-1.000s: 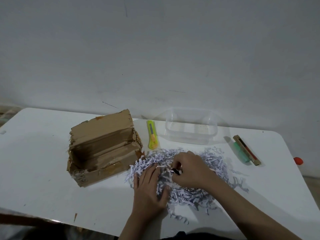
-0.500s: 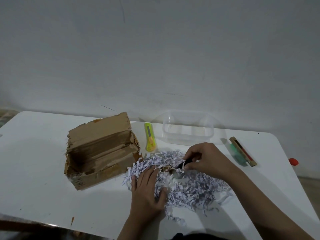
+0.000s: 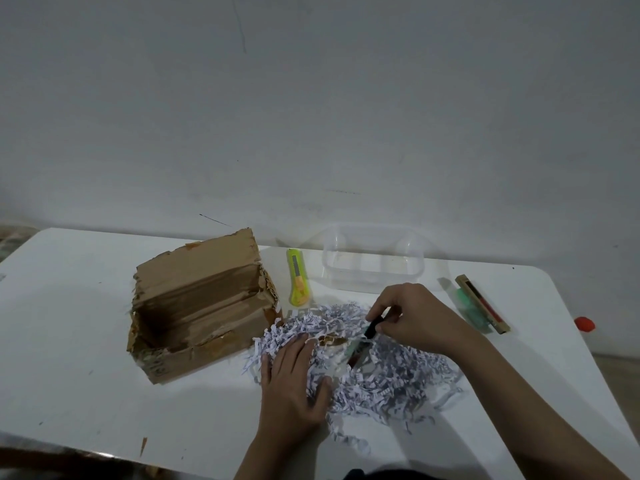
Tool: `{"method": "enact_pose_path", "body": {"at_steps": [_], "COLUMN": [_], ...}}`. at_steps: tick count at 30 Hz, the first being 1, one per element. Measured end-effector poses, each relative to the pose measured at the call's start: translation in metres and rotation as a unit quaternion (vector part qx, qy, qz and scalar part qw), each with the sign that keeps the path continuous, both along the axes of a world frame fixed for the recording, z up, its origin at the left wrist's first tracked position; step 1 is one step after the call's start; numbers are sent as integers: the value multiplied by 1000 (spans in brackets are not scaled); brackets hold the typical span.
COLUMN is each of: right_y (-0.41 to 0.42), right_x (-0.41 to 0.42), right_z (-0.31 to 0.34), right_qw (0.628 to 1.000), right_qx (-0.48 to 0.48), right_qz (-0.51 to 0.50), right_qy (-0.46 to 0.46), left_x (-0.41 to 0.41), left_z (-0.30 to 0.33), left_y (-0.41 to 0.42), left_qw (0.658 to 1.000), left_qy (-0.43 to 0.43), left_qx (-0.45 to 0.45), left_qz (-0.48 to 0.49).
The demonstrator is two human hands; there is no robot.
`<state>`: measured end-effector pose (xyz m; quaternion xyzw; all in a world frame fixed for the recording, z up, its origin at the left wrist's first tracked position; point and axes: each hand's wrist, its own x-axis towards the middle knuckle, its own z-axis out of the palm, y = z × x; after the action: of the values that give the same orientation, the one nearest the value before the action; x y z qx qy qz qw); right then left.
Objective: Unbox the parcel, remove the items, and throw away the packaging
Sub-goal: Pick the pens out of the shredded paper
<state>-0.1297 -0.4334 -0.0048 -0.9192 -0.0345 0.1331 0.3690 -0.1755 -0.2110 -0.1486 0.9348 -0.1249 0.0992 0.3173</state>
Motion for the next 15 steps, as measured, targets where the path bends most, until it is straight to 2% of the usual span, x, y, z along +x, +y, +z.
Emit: {"method": "enact_pose_path", "body": {"at_steps": [4, 8, 15], "right_y": [-1, -3, -2], "right_x": [-2, -2, -8], "right_z": [-1, -2, -2], "right_qw": [1000, 995, 970], "right_qx": [24, 71, 185], "right_qz": [-11, -55, -141], "right_qy": [-2, -49, -74], "left_x": [-1, 0, 0], "left_z": [0, 1, 3], "left_y": [0, 0, 0], "left_qw": [1000, 1000, 1000], "left_qy": [-1, -1, 4], "left_qx": [-5, -10, -13], "left_qz": [0, -3, -2]}}
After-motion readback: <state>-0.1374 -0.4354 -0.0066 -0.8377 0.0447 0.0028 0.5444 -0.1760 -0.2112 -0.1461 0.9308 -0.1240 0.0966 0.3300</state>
